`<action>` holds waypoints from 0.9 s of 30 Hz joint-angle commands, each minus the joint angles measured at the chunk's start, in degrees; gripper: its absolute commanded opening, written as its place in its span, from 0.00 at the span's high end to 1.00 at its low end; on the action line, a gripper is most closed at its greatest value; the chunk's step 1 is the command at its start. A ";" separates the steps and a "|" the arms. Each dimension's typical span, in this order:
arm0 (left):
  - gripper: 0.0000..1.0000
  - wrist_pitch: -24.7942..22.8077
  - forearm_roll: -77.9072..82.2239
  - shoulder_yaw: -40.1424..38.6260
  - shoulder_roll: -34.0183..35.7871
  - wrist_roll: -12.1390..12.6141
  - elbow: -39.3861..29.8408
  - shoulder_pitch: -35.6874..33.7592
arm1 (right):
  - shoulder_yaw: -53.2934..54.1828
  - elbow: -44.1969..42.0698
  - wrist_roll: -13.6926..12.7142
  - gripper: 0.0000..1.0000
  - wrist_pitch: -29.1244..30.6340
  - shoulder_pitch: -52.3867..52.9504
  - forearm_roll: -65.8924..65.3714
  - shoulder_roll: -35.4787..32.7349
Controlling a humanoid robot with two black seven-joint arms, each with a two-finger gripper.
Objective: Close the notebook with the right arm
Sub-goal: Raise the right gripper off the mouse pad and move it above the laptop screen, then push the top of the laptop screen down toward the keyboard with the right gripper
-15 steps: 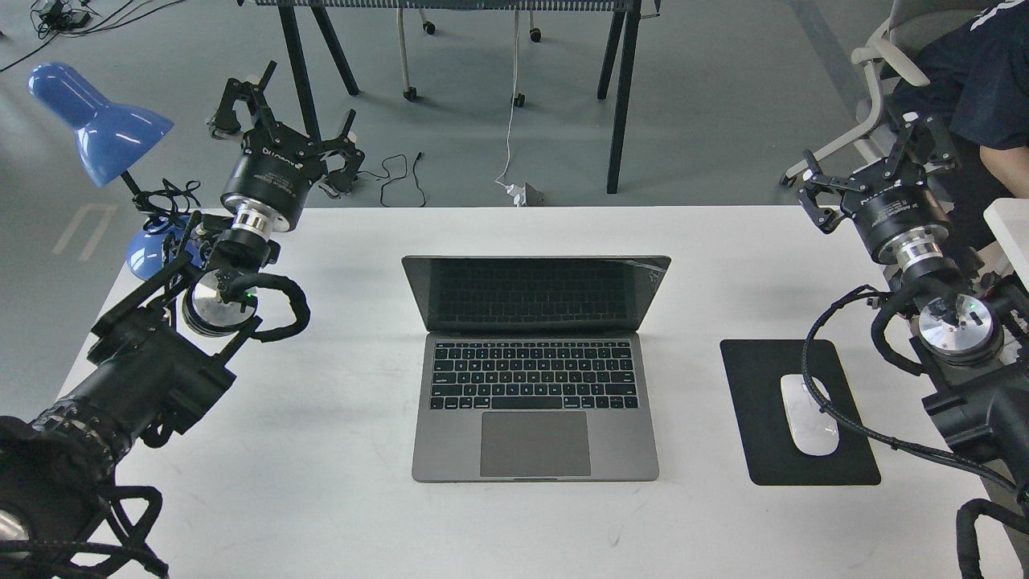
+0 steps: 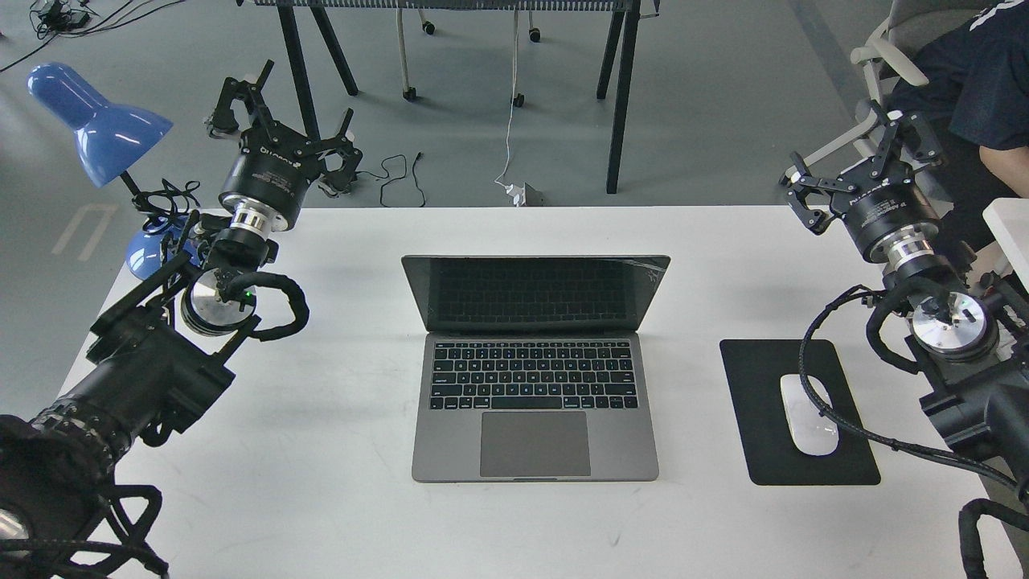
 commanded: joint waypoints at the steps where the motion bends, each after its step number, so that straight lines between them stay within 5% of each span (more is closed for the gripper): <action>1: 0.00 0.00 0.00 0.06 0.09 0.07 -0.04 0.05 | -4.81 -0.47 0.32 0.00 -0.25 2.86 -0.05 0.37; 14: 0.00 0.00 0.08 0.06 0.09 0.16 -0.13 0.05 | -15.79 0.41 -0.12 0.00 0.09 6.03 -0.14 7.75; 27: 0.00 0.00 0.17 0.06 0.09 0.16 -0.13 0.14 | -21.60 12.26 -0.12 0.00 2.03 -1.70 -0.14 2.39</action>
